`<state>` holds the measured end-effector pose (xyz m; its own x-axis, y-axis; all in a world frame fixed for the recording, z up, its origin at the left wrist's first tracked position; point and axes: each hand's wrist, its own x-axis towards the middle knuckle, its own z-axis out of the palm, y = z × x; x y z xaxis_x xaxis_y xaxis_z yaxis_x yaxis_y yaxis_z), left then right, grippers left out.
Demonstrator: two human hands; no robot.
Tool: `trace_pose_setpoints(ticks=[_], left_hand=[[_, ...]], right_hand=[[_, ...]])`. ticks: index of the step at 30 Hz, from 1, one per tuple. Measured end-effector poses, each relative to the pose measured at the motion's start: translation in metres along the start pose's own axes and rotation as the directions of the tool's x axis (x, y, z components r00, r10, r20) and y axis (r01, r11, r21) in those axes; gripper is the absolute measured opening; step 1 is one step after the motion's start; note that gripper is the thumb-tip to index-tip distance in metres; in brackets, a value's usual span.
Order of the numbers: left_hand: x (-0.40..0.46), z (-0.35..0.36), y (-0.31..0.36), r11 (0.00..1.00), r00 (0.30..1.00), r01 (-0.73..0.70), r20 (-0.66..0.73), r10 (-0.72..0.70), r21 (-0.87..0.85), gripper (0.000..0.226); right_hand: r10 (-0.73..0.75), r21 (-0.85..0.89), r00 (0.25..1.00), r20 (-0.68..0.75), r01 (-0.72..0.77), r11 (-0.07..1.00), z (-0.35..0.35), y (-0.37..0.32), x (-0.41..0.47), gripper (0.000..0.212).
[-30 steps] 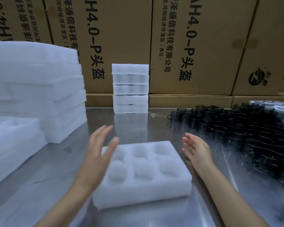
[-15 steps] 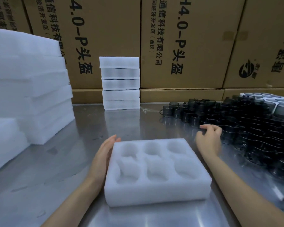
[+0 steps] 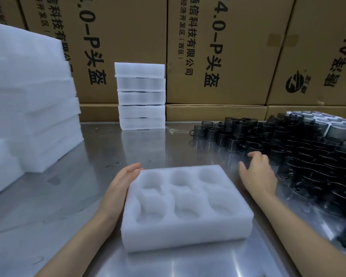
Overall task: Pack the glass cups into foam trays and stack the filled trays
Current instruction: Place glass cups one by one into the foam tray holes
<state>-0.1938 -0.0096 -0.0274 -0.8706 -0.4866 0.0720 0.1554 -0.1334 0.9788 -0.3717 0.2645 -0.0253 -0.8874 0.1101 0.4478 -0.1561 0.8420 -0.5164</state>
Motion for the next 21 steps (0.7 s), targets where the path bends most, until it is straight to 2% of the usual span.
trace_pose_setpoints(ticks=[2, 4, 8, 12, 15, 18, 21], left_hand=[[-0.003, 0.001, 0.002, 1.000, 1.000, -0.003, 0.015, 0.003, 0.015, 0.045], [-0.005, 0.003, 0.003, 0.999, 1.000, -0.012, 0.023, 0.011, 0.031, 0.043], [-0.011, 0.005, 0.003, 1.000, 1.000, -0.019, 0.024, 0.019, 0.019, 0.039], [-0.015, 0.007, 0.004, 1.000, 1.000, -0.015, 0.014, 0.015, 0.009, 0.037], [-0.015, 0.007, 0.004, 1.000, 1.000, -0.013, 0.012, 0.013, 0.004, 0.036], [-0.016, 0.008, 0.005, 1.000, 1.000, -0.019, 0.008, 0.018, 0.014, 0.037], [-0.016, 0.008, 0.005, 0.999, 1.000, -0.025, 0.008, 0.025, 0.046, 0.035]], right_hand=[[-0.120, -0.014, 0.992, 0.039, 0.121, 0.993, 0.001, -0.006, -0.010, 0.025], [-0.226, -0.060, 0.972, 0.060, 0.230, 0.971, 0.002, -0.012, -0.018, 0.036], [-0.284, -0.008, 0.958, 0.023, 0.285, 0.959, 0.000, -0.014, -0.022, 0.038], [-0.250, 0.219, 0.965, 0.083, 0.227, 0.949, 0.002, -0.007, -0.018, 0.008], [-0.201, 0.258, 0.975, 0.089, 0.173, 0.950, 0.003, -0.004, -0.015, 0.020], [-0.080, 0.309, 0.994, 0.078, 0.052, 0.950, 0.002, -0.006, -0.013, 0.017], [-0.037, 0.229, 0.995, 0.096, 0.014, 0.973, 0.004, -0.011, -0.010, 0.037]])
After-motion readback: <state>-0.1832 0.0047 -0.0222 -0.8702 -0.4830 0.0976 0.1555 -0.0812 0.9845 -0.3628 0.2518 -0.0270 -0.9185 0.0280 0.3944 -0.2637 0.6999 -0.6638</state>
